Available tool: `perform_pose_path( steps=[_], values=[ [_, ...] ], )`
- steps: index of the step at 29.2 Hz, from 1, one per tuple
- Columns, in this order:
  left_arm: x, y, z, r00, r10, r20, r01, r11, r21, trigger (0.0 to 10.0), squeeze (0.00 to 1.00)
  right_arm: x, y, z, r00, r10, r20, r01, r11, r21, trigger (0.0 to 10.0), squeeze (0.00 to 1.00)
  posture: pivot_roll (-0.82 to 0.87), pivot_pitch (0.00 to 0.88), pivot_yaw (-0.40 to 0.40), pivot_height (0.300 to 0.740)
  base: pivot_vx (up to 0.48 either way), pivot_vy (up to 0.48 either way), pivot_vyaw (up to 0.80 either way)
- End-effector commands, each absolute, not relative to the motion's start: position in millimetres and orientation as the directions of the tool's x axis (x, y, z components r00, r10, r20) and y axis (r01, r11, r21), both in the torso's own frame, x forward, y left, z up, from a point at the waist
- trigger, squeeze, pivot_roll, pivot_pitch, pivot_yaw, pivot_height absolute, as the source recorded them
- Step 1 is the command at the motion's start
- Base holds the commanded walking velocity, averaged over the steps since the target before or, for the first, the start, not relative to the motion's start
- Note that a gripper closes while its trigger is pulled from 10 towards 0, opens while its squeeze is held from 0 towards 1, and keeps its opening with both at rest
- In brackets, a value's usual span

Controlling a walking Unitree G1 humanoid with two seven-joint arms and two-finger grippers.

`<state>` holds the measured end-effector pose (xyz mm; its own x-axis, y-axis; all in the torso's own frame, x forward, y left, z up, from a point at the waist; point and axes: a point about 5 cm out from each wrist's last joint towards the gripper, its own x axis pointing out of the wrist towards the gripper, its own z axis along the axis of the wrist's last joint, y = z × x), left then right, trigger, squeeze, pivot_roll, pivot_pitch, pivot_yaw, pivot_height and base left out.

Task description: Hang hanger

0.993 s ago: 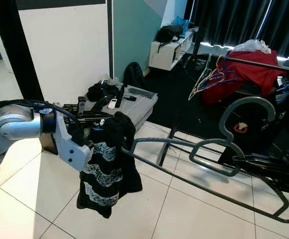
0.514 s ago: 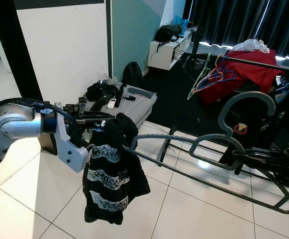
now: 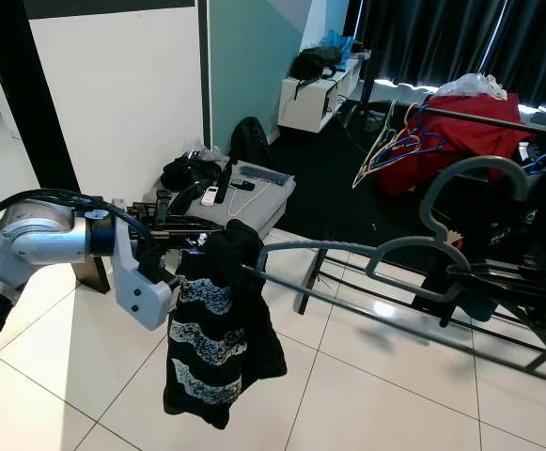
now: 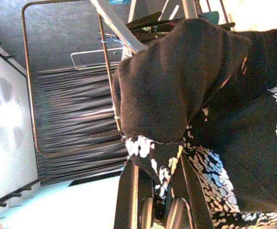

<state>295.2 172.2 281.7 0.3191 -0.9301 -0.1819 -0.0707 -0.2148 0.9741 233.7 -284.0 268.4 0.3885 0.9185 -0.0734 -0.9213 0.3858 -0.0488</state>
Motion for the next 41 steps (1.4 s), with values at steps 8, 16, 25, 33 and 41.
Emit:
perform_pose_path(
  steps=[8,16,25,33,41],
  values=[
    [289,152,296,0.234,-0.970,-0.069,-0.072,-0.088,0.994,10.0,0.00,243,-273,249,0.429,0.886,-0.178,-0.903,0.425,-0.062,10.0,0.00,-0.02,0.000,-0.056,0.740,0.000,0.000,0.00],
    [287,140,298,0.193,-0.981,-0.027,-0.037,-0.034,0.999,10.0,0.00,248,-262,239,0.435,0.881,-0.183,-0.900,0.431,-0.064,10.0,0.00,-0.02,0.000,-0.060,0.740,0.000,0.000,0.00],
    [274,104,301,0.076,-0.987,0.141,0.114,0.149,0.982,10.0,0.00,267,-235,209,0.521,0.829,-0.205,-0.853,0.515,-0.085,10.0,0.00,-0.02,0.000,-0.063,0.740,0.000,0.000,0.00],
    [276,100,298,0.112,-0.976,0.186,0.141,0.200,0.970,10.0,0.00,280,-230,199,0.625,0.749,-0.220,-0.778,0.622,-0.093,10.0,0.00,-0.02,0.000,-0.061,0.740,0.000,0.000,0.00],
    [317,161,291,0.530,-0.834,0.154,0.063,0.220,0.973,10.0,0.00,293,-240,207,0.780,0.606,-0.155,-0.621,0.781,-0.073,10.0,0.00,-0.03,0.000,-0.057,0.740,0.000,0.000,0.00]
  ],
)
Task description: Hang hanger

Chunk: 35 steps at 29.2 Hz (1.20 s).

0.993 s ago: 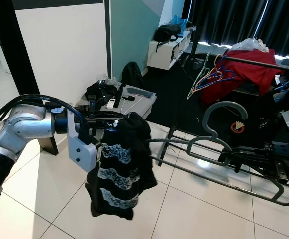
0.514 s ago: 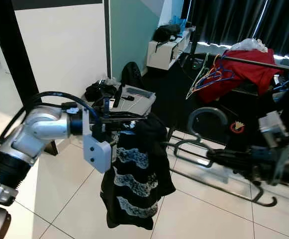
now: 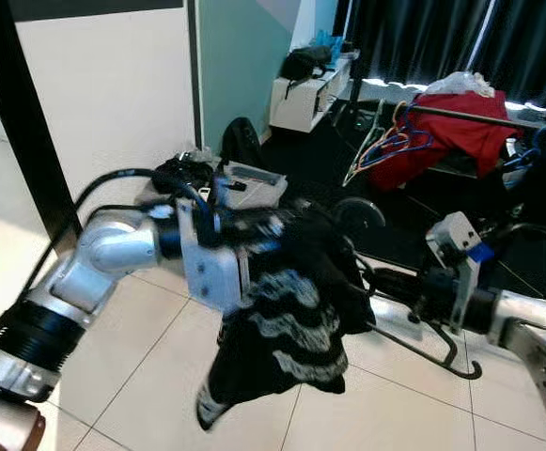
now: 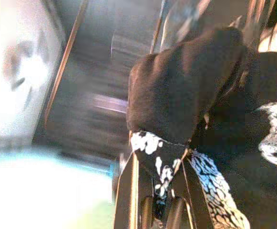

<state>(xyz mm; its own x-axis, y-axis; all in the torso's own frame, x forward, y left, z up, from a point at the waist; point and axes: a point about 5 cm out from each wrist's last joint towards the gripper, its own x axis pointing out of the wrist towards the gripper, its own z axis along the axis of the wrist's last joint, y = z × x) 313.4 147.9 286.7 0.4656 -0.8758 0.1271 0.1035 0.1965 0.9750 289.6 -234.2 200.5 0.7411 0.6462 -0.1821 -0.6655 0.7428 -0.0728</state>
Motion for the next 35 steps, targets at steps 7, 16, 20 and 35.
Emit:
perform_pose_path(
  steps=[7,16,20,35],
  values=[
    [320,185,270,0.708,-0.694,0.132,0.115,0.297,0.948,10.0,0.00,308,-246,229,0.878,0.476,0.047,-0.479,0.874,0.079,10.0,0.00,-0.03,0.000,-0.055,0.740,0.000,0.000,0.00],
    [270,105,233,0.446,-0.871,0.204,0.403,0.399,0.823,10.0,0.00,331,-244,240,0.943,0.282,0.177,-0.318,0.921,0.226,10.0,0.00,-0.01,0.000,-0.067,0.740,0.000,0.000,0.00],
    [260,91,235,0.389,-0.880,0.271,0.471,0.443,0.763,10.0,0.00,335,-247,246,0.947,0.228,0.226,-0.286,0.919,0.270,10.0,0.00,-0.01,0.000,-0.067,0.740,0.000,0.000,0.00],
    [217,41,239,0.137,-0.937,0.321,0.708,0.319,0.630,10.0,0.00,353,-249,269,0.936,0.007,0.352,-0.203,0.828,0.523,10.0,0.00,-0.01,0.000,-0.065,0.740,0.000,0.000,0.00]
  ],
)
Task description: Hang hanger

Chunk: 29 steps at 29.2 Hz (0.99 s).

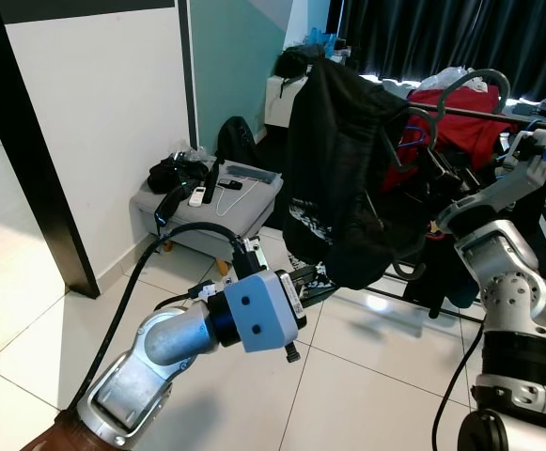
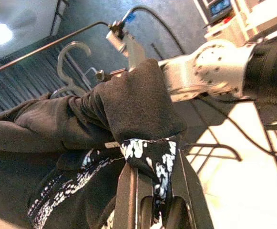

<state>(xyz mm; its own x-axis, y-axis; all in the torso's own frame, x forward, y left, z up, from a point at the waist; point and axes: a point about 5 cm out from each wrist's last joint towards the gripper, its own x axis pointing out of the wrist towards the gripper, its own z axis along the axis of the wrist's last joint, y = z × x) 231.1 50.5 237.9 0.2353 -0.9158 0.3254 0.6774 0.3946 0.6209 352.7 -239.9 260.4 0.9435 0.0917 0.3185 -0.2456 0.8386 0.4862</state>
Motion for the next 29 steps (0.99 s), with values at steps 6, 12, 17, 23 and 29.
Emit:
perform_pose_path(
  steps=[6,12,17,23,29],
  values=[
    [214,26,217,0.140,-0.972,0.186,0.735,0.228,0.639,10.0,0.00,355,-229,270,0.924,0.094,0.371,-0.284,0.820,0.498,10.0,0.00,-0.01,0.000,-0.065,0.740,0.000,0.000,0.00],
    [226,21,204,0.231,-0.963,0.136,0.748,0.265,0.609,10.0,0.00,346,-205,274,0.864,0.256,0.433,-0.442,0.798,0.409,10.0,0.00,-0.02,0.000,-0.063,0.740,0.000,0.000,0.00],
    [220,23,203,0.192,-0.975,0.115,0.812,0.223,0.539,10.0,1.00,338,-202,282,0.821,0.292,0.491,-0.505,0.773,0.384,10.0,0.00,-0.02,0.000,-0.061,0.740,0.000,0.000,0.00],
    [209,39,202,0.095,-0.995,0.028,0.870,0.097,0.484,10.0,1.00,329,-203,290,0.758,0.341,0.556,-0.575,0.751,0.323,10.0,0.00,-0.01,0.000,-0.064,0.740,0.000,0.000,0.00],
    [212,61,218,0.119,-0.993,0.020,0.876,0.114,0.469,10.0,1.00,315,-209,297,0.681,0.407,0.609,-0.648,0.723,0.241,10.0,0.00,-0.01,0.000,-0.063,0.740,0.000,0.000,0.00]
  ],
)
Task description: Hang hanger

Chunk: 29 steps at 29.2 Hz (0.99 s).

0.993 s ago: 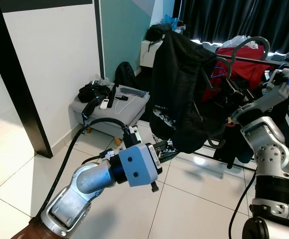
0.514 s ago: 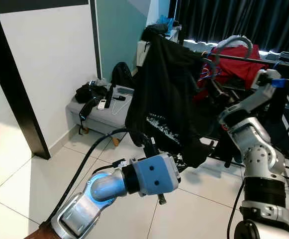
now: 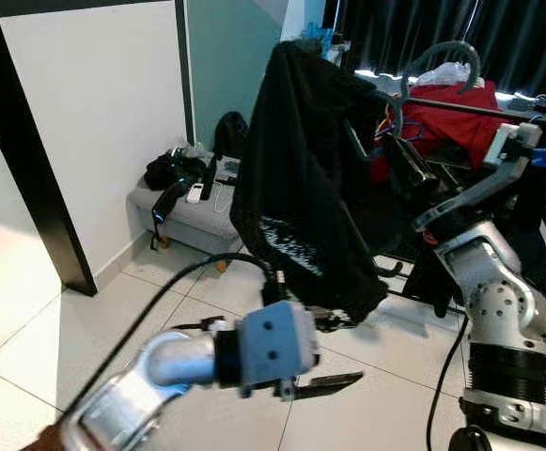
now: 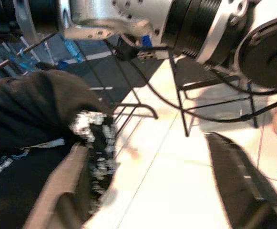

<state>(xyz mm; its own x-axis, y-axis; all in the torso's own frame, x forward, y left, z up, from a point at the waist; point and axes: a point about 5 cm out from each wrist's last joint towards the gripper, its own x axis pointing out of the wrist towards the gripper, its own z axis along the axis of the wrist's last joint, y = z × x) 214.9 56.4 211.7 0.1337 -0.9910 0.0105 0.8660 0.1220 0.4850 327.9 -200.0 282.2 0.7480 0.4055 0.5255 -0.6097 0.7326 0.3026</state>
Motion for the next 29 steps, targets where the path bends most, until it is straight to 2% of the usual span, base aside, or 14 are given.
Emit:
perform_pose_path(
  steps=[1,5,9,12,13,14,15,17,18,19,20,21,24,29],
  values=[
    [212,61,218,0.119,-0.993,0.020,0.876,0.114,0.469,10.0,1.00,315,-209,297,0.681,0.407,0.609,-0.648,0.723,0.241,10.0,0.00,-0.01,0.000,-0.063,0.740,0.000,0.000,0.00],
    [210,65,223,0.103,-0.995,0.017,0.887,0.100,0.451,10.0,1.00,312,-211,298,0.668,0.424,0.612,-0.660,0.717,0.224,10.0,0.00,-0.01,0.000,-0.063,0.740,0.000,0.000,0.00],
    [211,74,205,0.133,-0.979,-0.152,0.877,0.044,0.479,10.0,1.00,313,-218,299,0.677,0.395,0.621,-0.643,0.728,0.237,10.0,0.00,-0.01,0.000,-0.063,0.740,0.000,0.000,0.00],
    [233,74,204,0.311,-0.943,-0.121,0.775,0.178,0.607,10.0,1.00,313,-217,301,0.671,0.390,0.630,-0.650,0.718,0.248,10.0,0.00,-0.01,0.000,-0.065,0.740,0.000,0.000,0.00],
    [242,75,211,0.382,-0.923,-0.051,0.714,0.260,0.650,10.0,1.00,313,-215,301,0.666,0.394,0.634,-0.661,0.705,0.257,10.0,0.00,-0.01,0.000,-0.065,0.740,0.000,0.000,0.00],
    [256,77,231,0.487,-0.865,0.119,0.567,0.417,0.711,10.0,1.00,311,-210,299,0.654,0.422,0.628,-0.684,0.683,0.254,10.0,0.00,-0.01,0.000,-0.065,0.740,0.000,0.000,0.00],
    [262,78,246,0.535,-0.808,0.247,0.448,0.519,0.728,10.0,1.00,310,-206,297,0.645,0.452,0.617,-0.700,0.672,0.240,10.0,0.00,-0.01,0.000,-0.066,0.740,0.000,0.000,0.00],
    [262,78,246,0.535,-0.808,0.247,0.448,0.519,0.728,10.0,1.00,310,-206,297,0.645,0.452,0.617,-0.700,0.672,0.240,10.0,0.00,-0.01,0.000,-0.066,0.740,0.000,0.000,0.00],
    [264,78,256,0.545,-0.779,0.310,0.365,0.554,0.748,10.0,1.00,307,-202,295,0.632,0.479,0.609,-0.720,0.654,0.232,10.0,0.00,-0.01,0.000,-0.067,0.740,0.000,0.000,0.00],
    [264,79,263,0.546,-0.763,0.347,0.317,0.571,0.757,10.0,0.64,305,-198,293,0.620,0.504,0.601,-0.737,0.637,0.226,10.0,0.00,-0.02,0.000,-0.068,0.740,0.000,0.000,0.00],
    [264,79,268,0.545,-0.751,0.372,0.285,0.583,0.761,10.0,0.64,303,-195,292,0.611,0.521,0.596,-0.749,0.625,0.222,10.0,0.00,-0.02,0.000,-0.068,0.740,0.000,0.000,0.00],
    [263,79,275,0.544,-0.732,0.411,0.247,0.607,0.755,10.0,0.02,302,-192,290,0.602,0.539,0.590,-0.760,0.612,0.216,10.0,0.00,-0.02,0.000,-0.068,0.740,0.000,0.000,0.00],
    [263,79,279,0.543,-0.713,0.444,0.215,0.629,0.747,10.0,0.02,301,-190,289,0.595,0.551,0.586,-0.768,0.604,0.212,10.0,0.00,-0.02,0.000,-0.068,0.740,0.000,0.000,0.00],
    [267,81,284,0.554,-0.636,0.537,0.279,0.749,0.601,10.0,0.00,301,-189,290,0.596,0.534,0.599,-0.768,0.598,0.232,10.0,0.00,-0.02,0.000,-0.063,0.740,0.000,0.000,0.00]
  ],
)
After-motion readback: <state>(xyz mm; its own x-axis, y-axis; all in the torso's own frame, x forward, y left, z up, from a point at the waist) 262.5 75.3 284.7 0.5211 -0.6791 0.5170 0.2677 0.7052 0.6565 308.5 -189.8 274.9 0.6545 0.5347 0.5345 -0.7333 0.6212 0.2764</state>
